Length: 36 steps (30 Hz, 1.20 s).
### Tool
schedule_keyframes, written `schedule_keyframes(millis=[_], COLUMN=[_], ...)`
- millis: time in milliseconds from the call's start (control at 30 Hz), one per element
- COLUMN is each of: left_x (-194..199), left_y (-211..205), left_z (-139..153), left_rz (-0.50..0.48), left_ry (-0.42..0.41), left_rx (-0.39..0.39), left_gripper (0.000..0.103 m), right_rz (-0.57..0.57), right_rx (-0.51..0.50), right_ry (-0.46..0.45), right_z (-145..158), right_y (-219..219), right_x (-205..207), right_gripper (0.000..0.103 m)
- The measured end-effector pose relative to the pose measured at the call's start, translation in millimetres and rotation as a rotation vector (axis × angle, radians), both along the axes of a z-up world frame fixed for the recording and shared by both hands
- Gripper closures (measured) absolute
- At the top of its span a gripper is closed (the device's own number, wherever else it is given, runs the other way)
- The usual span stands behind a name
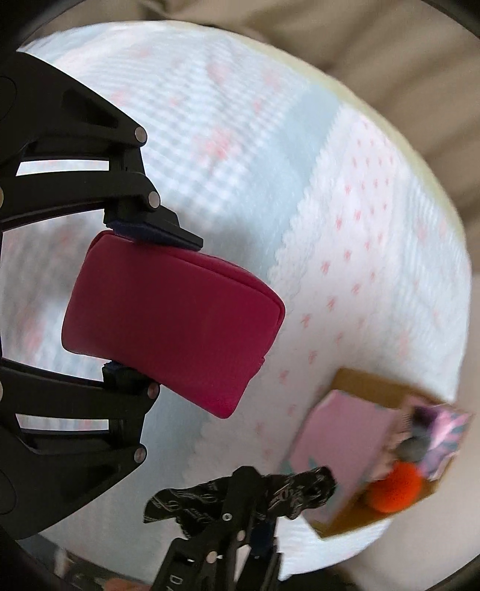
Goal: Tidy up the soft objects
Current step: 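Lift and carry the pouch and scrunchie over the cardboard box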
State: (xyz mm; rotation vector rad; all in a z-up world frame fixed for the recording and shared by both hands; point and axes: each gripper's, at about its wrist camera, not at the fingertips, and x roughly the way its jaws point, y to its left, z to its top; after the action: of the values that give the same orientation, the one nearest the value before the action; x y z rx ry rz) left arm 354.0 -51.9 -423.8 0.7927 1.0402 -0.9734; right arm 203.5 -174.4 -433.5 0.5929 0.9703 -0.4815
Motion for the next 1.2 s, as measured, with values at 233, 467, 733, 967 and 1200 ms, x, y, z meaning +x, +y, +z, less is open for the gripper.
schedule_keyframes(millis=[233, 467, 733, 967, 1200], left_x=[-26, -72, -124, -177, -202], left_y=[28, 60, 82, 68, 12], left_z=[83, 176, 244, 262, 264], left_rz=[0.247, 0.491, 0.774, 0.945, 0.987], left_ry=[0.002, -0.029, -0.030, -0.046, -0.060], left_rx=[-0.108, -0.224, -0.344, -0.359, -0.354], left_gripper=[0.058, 0.058, 0.058, 0.058, 0.058], right_rz=[0.126, 0.268, 0.468, 0.594, 0.663], right_rx=[-0.060, -0.124, -0.165, -0.160, -0.172], right_ry=[-0.037, -0.076, -0.114, -0.134, -0.162], right_z=[86, 168, 232, 256, 269], right_y=[13, 33, 37, 14, -36], right_x=[-20, -40, -74, -101, -107], right_gripper=[0.069, 0.069, 0.069, 0.069, 0.069])
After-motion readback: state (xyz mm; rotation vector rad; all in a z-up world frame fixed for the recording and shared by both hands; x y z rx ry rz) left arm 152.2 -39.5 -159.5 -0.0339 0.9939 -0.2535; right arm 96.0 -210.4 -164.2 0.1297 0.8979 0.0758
